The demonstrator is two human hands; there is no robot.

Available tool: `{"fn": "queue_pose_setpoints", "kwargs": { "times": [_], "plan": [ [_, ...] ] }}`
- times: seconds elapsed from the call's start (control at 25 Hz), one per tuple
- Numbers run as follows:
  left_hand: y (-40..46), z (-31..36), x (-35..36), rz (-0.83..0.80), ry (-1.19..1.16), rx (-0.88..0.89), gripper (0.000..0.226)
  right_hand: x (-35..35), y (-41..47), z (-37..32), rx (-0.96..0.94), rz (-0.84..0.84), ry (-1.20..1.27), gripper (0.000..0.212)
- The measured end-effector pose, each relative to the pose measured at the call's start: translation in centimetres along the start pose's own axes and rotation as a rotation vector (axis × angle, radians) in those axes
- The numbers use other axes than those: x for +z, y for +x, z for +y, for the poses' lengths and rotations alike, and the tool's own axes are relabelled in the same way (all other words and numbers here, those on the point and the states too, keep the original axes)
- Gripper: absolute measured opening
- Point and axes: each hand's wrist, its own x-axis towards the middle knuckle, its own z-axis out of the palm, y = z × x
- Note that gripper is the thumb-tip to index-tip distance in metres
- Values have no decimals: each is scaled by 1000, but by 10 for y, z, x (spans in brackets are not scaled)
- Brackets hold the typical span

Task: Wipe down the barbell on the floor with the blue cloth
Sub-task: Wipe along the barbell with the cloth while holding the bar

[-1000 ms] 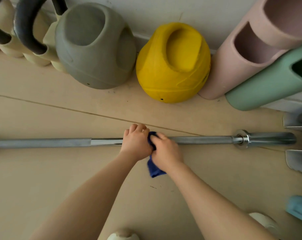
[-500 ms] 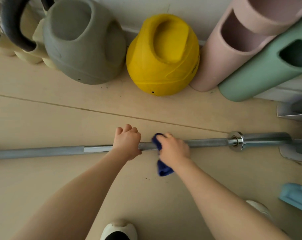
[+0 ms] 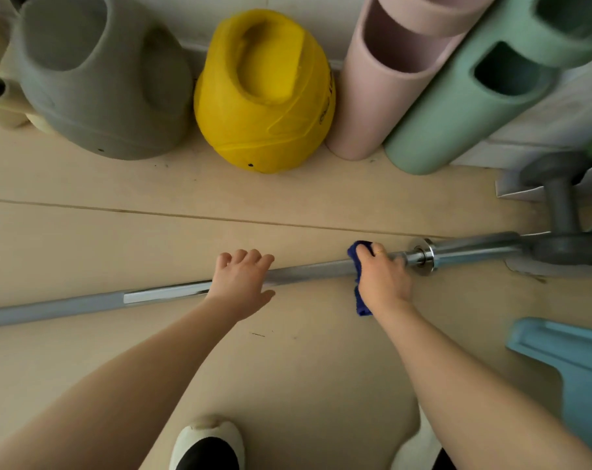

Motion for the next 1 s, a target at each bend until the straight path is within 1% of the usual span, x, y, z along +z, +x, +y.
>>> {"fn": "queue_pose_setpoints", "kwargs": {
  "times": [0.04, 0.16, 0.2, 0.24, 0.28, 0.32, 0.36, 0.4, 0.44, 0.56, 0.6, 0.68, 0.72, 0.76, 0.84, 0.88, 0.92, 0.96, 1.0],
  "plan": [
    [3, 9, 1, 9, -26, 40, 55, 1, -3, 5, 6, -7, 6, 41],
    [15, 36, 6, 2, -40, 162, 54, 8, -10, 20, -166, -44, 16, 48],
    [19, 42, 8, -22, -32, 174, 53, 6, -7, 32, -167, -54, 35, 48],
    [22, 46, 10, -40, -27, 168, 51, 4, -3, 46, -101, -59, 67, 48],
    [23, 48, 12, -37, -31, 144, 50, 2, 0, 58, 3, -48, 98, 48],
    [21, 50, 14, -19, -39, 116, 49, 4, 1, 64, 106, -26, 119, 48],
    [19, 52, 17, 6, -44, 96, 49, 6, -2, 63, 168, -11, 126, 49],
    [17, 53, 19, 28, -42, 90, 50, 7, -5, 55, 175, -1, 128, 49],
    [16, 54, 21, 45, -36, 93, 50, 9, -7, 46, 137, 7, 125, 48],
    [18, 55, 21, 45, -29, 101, 49, 10, -7, 47, -54, -26, 104, 44],
    [19, 53, 20, 39, -29, 101, 48, 6, -2, 56, -53, -43, 104, 42],
    [20, 50, 19, 38, -37, 105, 46, 0, 5, 70, 86, -25, 85, 41],
    [20, 50, 18, 40, -38, 104, 46, -2, 4, 64, 145, -15, 81, 41],
    [21, 50, 18, 40, -41, 99, 45, -4, 1, 50, 156, -11, 102, 40],
    [25, 49, 15, 25, -45, 85, 44, 2, -9, 21, 35, 5, 132, 40],
    [26, 49, 13, 19, -44, 78, 43, 6, -14, 16, -29, 9, 138, 41],
    [27, 47, 11, 11, -50, 61, 44, 8, -14, 19, -44, 16, 158, 41],
    [27, 45, 10, 5, -62, 36, 47, 7, -10, 27, 9, 23, 189, 41],
    [27, 43, 10, -2, -77, 7, 52, 6, -5, 34, 109, 28, 221, 41]
  ]
}}
